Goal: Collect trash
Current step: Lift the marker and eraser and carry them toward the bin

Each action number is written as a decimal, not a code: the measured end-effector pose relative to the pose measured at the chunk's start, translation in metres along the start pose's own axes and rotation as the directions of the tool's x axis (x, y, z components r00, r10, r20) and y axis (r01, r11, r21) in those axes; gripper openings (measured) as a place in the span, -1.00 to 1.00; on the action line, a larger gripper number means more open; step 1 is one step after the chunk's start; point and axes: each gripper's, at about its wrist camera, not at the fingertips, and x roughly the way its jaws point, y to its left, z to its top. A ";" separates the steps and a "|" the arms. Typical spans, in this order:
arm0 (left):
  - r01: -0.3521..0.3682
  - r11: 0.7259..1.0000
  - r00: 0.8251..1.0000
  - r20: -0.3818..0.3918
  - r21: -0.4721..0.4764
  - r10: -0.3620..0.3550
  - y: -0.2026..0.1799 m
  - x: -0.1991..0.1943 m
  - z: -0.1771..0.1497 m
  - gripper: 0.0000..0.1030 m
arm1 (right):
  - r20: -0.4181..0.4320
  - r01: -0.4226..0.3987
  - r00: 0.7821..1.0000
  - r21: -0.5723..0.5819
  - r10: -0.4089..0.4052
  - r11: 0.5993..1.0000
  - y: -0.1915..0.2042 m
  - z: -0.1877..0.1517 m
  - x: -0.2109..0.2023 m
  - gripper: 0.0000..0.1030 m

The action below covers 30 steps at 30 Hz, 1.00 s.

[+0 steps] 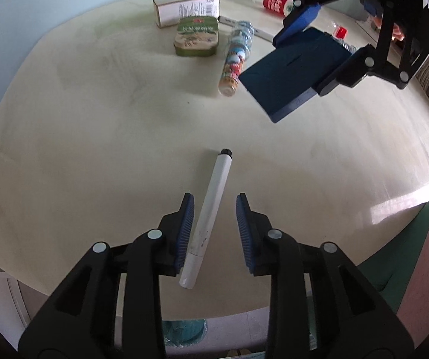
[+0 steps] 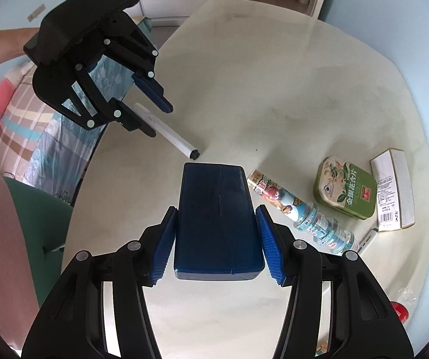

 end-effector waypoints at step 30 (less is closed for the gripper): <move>-0.196 0.966 0.976 0.063 -0.168 0.209 0.041 -0.101 -0.041 -0.78 | 0.063 -0.042 0.997 -0.116 0.050 0.992 0.031 0.065 -0.009 0.05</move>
